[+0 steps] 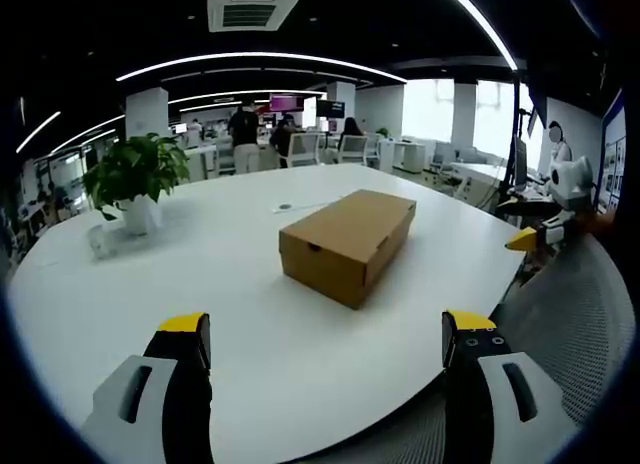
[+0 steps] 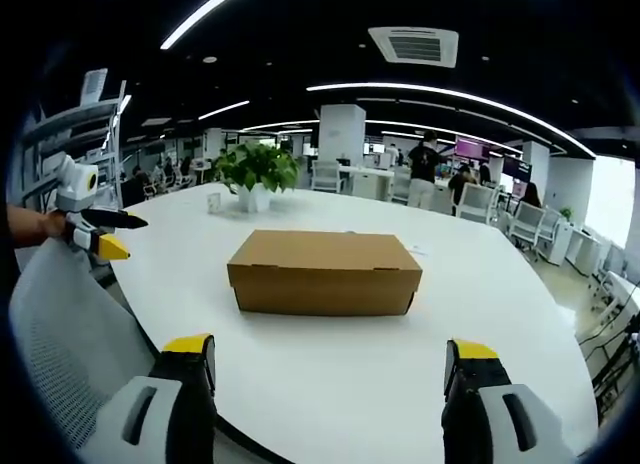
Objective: Operate the shoe box by opening the lid, removing the specified soft item, and placing it in the target area until the item is outside and the box remains undamaged.
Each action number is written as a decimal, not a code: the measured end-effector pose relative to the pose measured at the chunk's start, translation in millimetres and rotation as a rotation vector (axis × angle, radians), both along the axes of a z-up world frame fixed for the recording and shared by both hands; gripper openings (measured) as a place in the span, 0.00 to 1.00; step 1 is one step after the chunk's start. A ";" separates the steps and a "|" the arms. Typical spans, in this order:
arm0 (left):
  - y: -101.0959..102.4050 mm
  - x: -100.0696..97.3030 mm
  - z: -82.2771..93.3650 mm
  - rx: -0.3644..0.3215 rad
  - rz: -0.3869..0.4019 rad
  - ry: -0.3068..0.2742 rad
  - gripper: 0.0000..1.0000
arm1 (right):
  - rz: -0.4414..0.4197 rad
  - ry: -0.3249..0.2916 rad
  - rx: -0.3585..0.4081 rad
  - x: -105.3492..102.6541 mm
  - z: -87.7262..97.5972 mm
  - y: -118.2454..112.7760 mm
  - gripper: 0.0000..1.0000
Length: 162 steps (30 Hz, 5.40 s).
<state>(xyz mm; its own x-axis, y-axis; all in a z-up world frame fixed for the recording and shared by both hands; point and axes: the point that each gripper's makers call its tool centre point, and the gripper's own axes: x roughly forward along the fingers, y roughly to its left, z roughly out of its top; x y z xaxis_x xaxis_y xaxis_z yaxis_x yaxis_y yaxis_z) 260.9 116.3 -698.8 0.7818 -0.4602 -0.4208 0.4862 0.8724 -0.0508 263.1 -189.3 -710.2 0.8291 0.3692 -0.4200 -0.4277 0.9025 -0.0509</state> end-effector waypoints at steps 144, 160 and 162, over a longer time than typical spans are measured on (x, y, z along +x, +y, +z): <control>-111.7 117.3 -67.8 0.016 0.160 0.149 0.94 | 0.533 0.105 -0.123 184.1 -49.2 -8.2 0.86; -126.9 137.1 -90.1 0.039 0.170 0.168 0.86 | 0.532 0.128 -0.107 213.8 -58.6 -1.1 0.71; -127.2 139.0 -89.0 0.036 0.177 0.162 0.83 | 0.520 0.129 -0.096 217.1 -58.1 -0.8 0.70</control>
